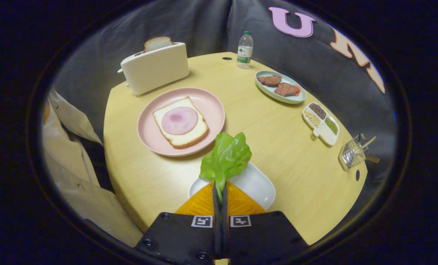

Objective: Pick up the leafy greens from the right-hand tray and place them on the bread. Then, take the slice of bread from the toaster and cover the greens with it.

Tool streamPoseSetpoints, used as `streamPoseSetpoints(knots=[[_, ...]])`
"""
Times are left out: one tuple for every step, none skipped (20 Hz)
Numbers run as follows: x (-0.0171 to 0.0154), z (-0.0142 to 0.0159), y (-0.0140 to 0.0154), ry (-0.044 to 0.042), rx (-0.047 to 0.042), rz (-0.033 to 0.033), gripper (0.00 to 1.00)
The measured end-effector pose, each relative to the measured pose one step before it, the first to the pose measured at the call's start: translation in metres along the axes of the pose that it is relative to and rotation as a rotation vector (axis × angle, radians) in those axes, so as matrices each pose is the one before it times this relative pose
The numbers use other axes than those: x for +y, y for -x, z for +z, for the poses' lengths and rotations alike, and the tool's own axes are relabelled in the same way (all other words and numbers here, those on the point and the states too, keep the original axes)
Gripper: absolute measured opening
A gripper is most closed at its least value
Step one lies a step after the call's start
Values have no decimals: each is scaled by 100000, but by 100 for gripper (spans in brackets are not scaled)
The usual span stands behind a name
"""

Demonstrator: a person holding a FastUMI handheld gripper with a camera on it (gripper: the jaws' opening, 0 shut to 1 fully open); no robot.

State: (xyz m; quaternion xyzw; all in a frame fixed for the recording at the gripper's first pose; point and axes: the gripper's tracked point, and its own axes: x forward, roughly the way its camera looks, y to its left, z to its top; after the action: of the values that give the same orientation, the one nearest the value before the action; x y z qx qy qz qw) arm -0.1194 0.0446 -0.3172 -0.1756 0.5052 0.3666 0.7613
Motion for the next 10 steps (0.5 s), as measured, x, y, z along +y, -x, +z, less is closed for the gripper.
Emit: streamPoseSetpoints(knots=[[437, 628, 343, 865, -840, 257, 4], [504, 711, 271, 622, -800, 771, 4], [409, 677, 75, 839, -834, 5, 4], [301, 673, -19, 930, -534, 155, 4], [297, 528, -176, 846, -547, 2, 4], [301, 555, -188, 383, -298, 448, 4], [356, 422, -56, 138, -221, 556, 4], [363, 580, -116, 186, -404, 668, 4], [347, 582, -148, 400, -775, 537, 4], [360, 618, -106, 126, -641, 582, 4]])
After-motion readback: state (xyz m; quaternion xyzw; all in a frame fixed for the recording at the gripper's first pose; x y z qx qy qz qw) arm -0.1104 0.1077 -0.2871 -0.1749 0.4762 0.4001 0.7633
